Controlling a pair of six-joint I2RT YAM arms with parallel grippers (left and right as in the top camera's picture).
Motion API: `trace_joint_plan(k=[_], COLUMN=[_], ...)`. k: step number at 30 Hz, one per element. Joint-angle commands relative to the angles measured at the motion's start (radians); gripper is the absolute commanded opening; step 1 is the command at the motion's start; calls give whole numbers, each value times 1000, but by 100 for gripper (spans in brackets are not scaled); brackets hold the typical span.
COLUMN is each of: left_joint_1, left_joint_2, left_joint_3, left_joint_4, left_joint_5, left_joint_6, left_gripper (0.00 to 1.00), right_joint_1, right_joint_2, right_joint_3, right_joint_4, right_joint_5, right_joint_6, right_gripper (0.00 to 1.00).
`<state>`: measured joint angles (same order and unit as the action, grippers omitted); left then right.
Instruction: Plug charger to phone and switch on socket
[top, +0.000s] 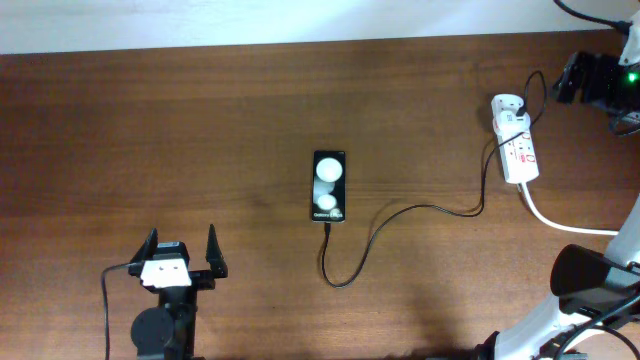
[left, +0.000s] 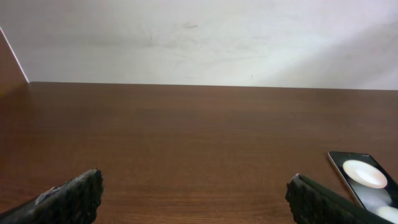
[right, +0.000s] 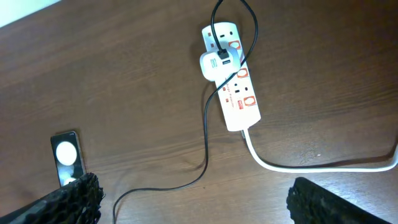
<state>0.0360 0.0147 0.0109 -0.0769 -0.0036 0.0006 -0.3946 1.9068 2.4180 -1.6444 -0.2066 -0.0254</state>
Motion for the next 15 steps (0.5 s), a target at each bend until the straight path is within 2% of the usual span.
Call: trace_joint_plan(k=[1,3,6,8,11,14,15], left_joint_1=[7,7,7,7,7,7,7], left_joint_2=[-10,-10,-10,-10,-10,-10,-10], left_joint_3=[-2,-2,-2,-2,-2,-2,-2], left_joint_4=[-7,-7,-7,-7,-8,-8,-7], left_joint_5=[1,1,1,1,1,1,1], left_joint_6=[15,15,15,15,15,15,15], left_gripper=[99,99,99,99,99,99,99], right_joint_1=[2,2,2,3,3,19,56], right_joint_2=[-4,-18,-90,-159,-258,-393,-469], right_joint_3=[-14,-88,-321,-518,-713,-869,-966], right_joint_4=[52,100,251,399,603,796,924], right_joint_5=[5,-11,-33,-108,-232,-273,-272], right_joint_6=[8,8,8,8,8,8,8], right_gripper=[99,99,99,99,99,99,99])
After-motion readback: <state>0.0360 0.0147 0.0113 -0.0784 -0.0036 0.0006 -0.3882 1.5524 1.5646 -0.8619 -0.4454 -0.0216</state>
